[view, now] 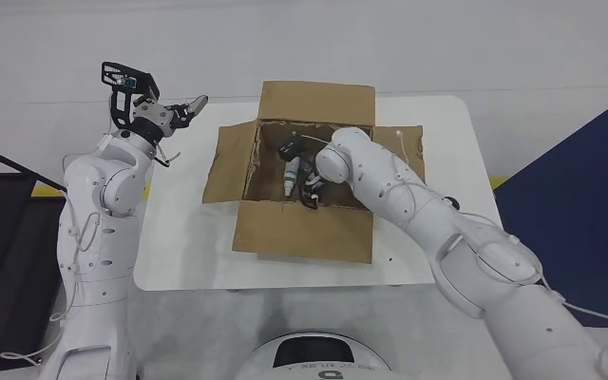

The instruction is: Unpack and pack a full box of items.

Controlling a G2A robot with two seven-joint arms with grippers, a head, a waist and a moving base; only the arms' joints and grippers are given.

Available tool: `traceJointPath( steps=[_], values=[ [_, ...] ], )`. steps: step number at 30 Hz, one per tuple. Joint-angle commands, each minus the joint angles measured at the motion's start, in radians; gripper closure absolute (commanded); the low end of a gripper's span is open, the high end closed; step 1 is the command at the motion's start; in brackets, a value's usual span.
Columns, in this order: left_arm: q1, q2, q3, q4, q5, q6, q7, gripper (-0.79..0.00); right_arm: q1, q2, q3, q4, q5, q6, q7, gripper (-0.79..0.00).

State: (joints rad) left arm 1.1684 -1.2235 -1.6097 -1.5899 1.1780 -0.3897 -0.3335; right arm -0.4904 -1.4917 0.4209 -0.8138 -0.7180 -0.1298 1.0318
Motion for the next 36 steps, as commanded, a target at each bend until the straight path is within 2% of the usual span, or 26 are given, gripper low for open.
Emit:
traceJointPath(
  steps=[1,5,9,14,18,23,24,25,26,36],
  values=[
    [0.0,0.0,0.0,0.0,0.0,0.0,0.0,-0.785,-0.005,0.014,0.019,-0.038,-0.022,0.012,-0.013,0.0],
    [0.0,0.0,0.0,0.0,0.0,0.0,0.0,-0.785,-0.05,0.062,0.075,-0.174,-0.092,0.06,-0.026,0.0],
    [0.0,0.0,0.0,0.0,0.0,0.0,0.0,-0.785,-0.147,0.133,0.166,-0.388,-0.19,0.089,-0.031,0.0],
    [0.0,0.0,0.0,0.0,0.0,0.0,0.0,-0.785,-0.317,0.22,0.315,-0.639,-0.301,0.083,-0.023,0.0],
    [0.0,0.0,0.0,0.0,0.0,0.0,0.0,-0.785,-0.4,0.256,0.402,-0.731,-0.323,0.041,0.026,0.0],
    [0.0,0.0,0.0,0.0,0.0,0.0,0.0,-0.785,-0.395,0.264,0.428,-0.71,-0.297,-0.04,0.082,-0.018],
    [0.0,0.0,0.0,0.0,0.0,0.0,0.0,-0.785,-0.385,0.262,0.425,-0.698,-0.287,-0.061,0.088,-0.12],
    [0.0,0.0,0.0,0.0,0.0,0.0,0.0,-0.785,-0.373,0.259,0.421,-0.684,-0.275,-0.081,0.093,-0.142],
    [0.0,0.0,0.0,0.0,0.0,0.0,0.0,-0.785,-0.358,0.256,0.411,-0.671,-0.264,-0.109,0.1,-0.215],
    [0.0,0.0,0.0,0.0,0.0,0.0,0.0,-0.785,-0.168,0.189,0.262,-0.462,-0.144,-0.364,0.104,-0.342]
  ],
)
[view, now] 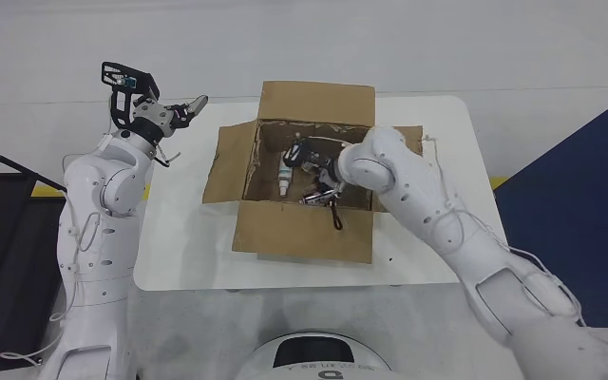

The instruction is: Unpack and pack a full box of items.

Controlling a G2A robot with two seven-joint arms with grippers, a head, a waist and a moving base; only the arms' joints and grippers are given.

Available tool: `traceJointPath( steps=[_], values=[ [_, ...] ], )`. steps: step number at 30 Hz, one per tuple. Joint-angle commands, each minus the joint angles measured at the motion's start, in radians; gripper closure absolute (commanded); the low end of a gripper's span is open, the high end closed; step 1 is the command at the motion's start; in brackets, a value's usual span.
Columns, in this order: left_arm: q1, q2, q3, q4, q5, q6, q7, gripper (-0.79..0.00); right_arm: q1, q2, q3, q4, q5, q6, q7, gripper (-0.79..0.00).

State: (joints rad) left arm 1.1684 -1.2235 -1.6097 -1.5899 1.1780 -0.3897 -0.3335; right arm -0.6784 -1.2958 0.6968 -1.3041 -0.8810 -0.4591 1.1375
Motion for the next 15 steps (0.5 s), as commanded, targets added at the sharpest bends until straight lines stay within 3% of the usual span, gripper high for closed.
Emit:
traceJointPath(
  steps=[1,4,6,8,12,13,15],
  values=[
    [0.0,0.0,0.0,0.0,0.0,0.0,0.0,-0.785,0.038,-0.015,-0.028,0.055,0.036,-0.064,-0.006,-0.348],
    [0.0,0.0,0.0,0.0,0.0,0.0,0.0,-0.785,0.087,-0.042,-0.076,0.147,0.067,-0.115,-0.011,-0.382],
    [0.0,0.0,0.0,0.0,0.0,0.0,0.0,-0.785,0.114,-0.062,-0.104,0.205,0.091,-0.132,-0.017,-0.557],
    [0.0,0.0,0.0,0.0,0.0,0.0,0.0,-0.785,0.136,-0.079,-0.128,0.255,0.113,-0.162,-0.028,-0.613],
    [0.0,0.0,0.0,0.0,0.0,0.0,0.0,-0.785,0.171,-0.112,-0.173,0.342,0.135,-0.215,-0.049,-0.566],
    [0.0,0.0,0.0,0.0,0.0,0.0,0.0,-0.785,0.176,-0.121,-0.186,0.361,0.137,-0.229,-0.054,-0.486],
    [0.0,0.0,0.0,0.0,0.0,0.0,0.0,-0.785,0.186,-0.139,-0.213,0.397,0.132,-0.245,-0.065,-0.44]
  ],
)
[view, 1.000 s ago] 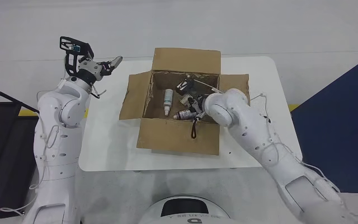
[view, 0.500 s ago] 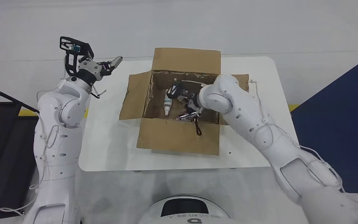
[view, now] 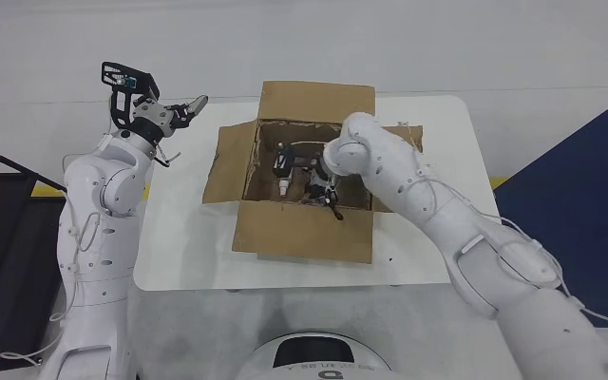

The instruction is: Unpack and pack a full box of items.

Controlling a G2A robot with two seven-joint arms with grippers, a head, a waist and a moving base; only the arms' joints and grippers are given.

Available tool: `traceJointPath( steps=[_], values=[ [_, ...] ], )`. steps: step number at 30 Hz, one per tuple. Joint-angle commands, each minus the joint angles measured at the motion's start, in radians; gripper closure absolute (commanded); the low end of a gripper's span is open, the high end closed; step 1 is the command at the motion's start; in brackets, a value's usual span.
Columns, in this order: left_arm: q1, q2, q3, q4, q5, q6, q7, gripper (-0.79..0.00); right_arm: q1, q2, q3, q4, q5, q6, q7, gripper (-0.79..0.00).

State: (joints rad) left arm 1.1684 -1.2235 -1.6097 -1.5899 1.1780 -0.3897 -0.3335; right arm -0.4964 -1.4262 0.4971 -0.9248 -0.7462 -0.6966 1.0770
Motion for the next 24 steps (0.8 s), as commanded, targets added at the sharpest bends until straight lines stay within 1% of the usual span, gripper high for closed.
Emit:
traceJointPath(
  steps=[1,3,8,9,11,17,19,20,21,22,24],
  values=[
    [0.0,0.0,0.0,0.0,0.0,0.0,0.0,-0.785,0.009,-0.018,-0.026,0.035,-0.004,-0.016,-0.011,-0.419],
    [0.0,0.0,0.0,0.0,0.0,0.0,0.0,-0.785,0.021,-0.036,-0.047,0.072,-0.008,-0.032,-0.024,-0.388],
    [0.0,0.0,0.0,0.0,0.0,0.0,0.0,-0.785,0.05,-0.076,-0.088,0.155,-0.026,-0.057,-0.05,-0.388],
    [0.0,0.0,0.0,0.0,0.0,0.0,0.0,-0.785,0.056,-0.084,-0.095,0.17,-0.033,-0.053,-0.057,-0.388],
    [0.0,0.0,0.0,0.0,0.0,0.0,0.0,-0.785,0.064,-0.101,-0.111,0.203,-0.057,-0.013,-0.057,-0.385],
    [0.0,0.0,0.0,0.0,0.0,0.0,0.0,-0.785,0.083,-0.146,-0.143,0.279,-0.082,0.024,-0.058,-0.351],
    [0.0,0.0,0.0,0.0,0.0,0.0,0.0,-0.785,0.092,-0.158,-0.148,0.301,-0.086,0.02,-0.059,-0.283],
    [0.0,0.0,0.0,0.0,0.0,0.0,0.0,-0.785,0.097,-0.163,-0.15,0.312,-0.089,0.017,-0.061,-0.194],
    [0.0,0.0,0.0,0.0,0.0,0.0,0.0,-0.785,0.101,-0.168,-0.152,0.322,-0.092,0.014,-0.064,-0.086],
    [0.0,0.0,0.0,0.0,0.0,0.0,0.0,-0.785,0.106,-0.171,-0.153,0.332,-0.095,0.011,-0.067,0.0],
    [0.0,0.0,0.0,0.0,0.0,0.0,0.0,-0.785,0.115,-0.176,-0.15,0.35,-0.099,0.005,-0.079,0.0]
  ],
)
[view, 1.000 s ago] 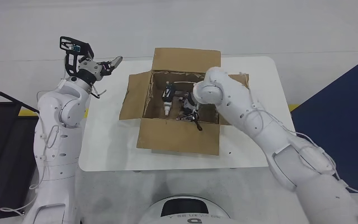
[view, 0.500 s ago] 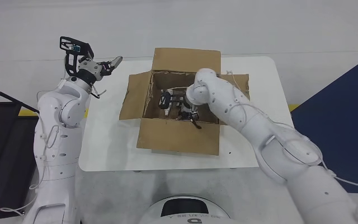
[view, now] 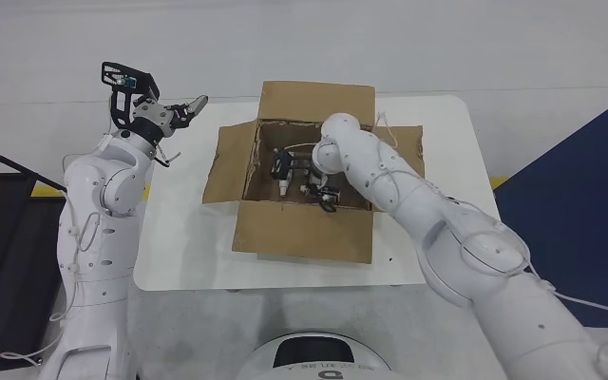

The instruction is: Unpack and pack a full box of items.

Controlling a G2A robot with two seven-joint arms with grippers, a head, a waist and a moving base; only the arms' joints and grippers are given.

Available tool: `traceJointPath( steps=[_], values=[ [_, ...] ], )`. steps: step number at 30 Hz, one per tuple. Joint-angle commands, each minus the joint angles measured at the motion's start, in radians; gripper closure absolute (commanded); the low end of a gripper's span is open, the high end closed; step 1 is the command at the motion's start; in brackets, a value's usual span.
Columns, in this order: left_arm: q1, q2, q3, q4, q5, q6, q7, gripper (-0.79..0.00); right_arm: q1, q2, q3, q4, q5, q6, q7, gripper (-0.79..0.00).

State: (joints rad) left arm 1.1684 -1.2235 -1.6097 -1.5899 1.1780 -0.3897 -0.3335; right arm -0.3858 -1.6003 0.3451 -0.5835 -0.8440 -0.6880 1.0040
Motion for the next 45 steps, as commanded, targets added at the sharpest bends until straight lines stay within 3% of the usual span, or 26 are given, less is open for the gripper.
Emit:
traceJointPath(
  steps=[1,11,23,25,26,28,31,45],
  values=[
    [0.0,0.0,0.0,0.0,0.0,0.0,0.0,-0.785,0.01,-0.002,0.005,0.017,-0.002,-0.009,-0.015,0.0],
    [0.0,0.0,0.0,0.0,0.0,0.0,0.0,-0.785,0.041,0.041,0.066,0.039,-0.022,-0.038,-0.134,0.0],
    [0.0,0.0,0.0,0.0,0.0,0.0,0.0,-0.785,-0.03,0.128,0.146,-0.109,-0.064,0.021,-0.145,0.0],
    [0.0,0.0,0.0,0.0,0.0,0.0,0.0,-0.785,-0.044,0.136,0.153,-0.14,-0.064,0.034,-0.114,-0.12],
    [0.0,0.0,0.0,0.0,0.0,0.0,0.0,-0.785,-0.051,0.14,0.155,-0.154,-0.065,0.038,-0.101,-0.302],
    [0.0,0.0,0.0,0.0,0.0,0.0,0.0,-0.785,-0.06,0.146,0.163,-0.177,-0.065,0.046,-0.079,-0.348],
    [0.0,0.0,0.0,0.0,0.0,0.0,0.0,-0.785,-0.072,0.158,0.177,-0.206,-0.069,0.05,-0.064,-0.376],
    [0.0,0.0,0.0,0.0,0.0,0.0,0.0,-0.785,-0.134,0.234,0.232,-0.37,-0.089,-0.044,0.084,-0.357]
  ],
)
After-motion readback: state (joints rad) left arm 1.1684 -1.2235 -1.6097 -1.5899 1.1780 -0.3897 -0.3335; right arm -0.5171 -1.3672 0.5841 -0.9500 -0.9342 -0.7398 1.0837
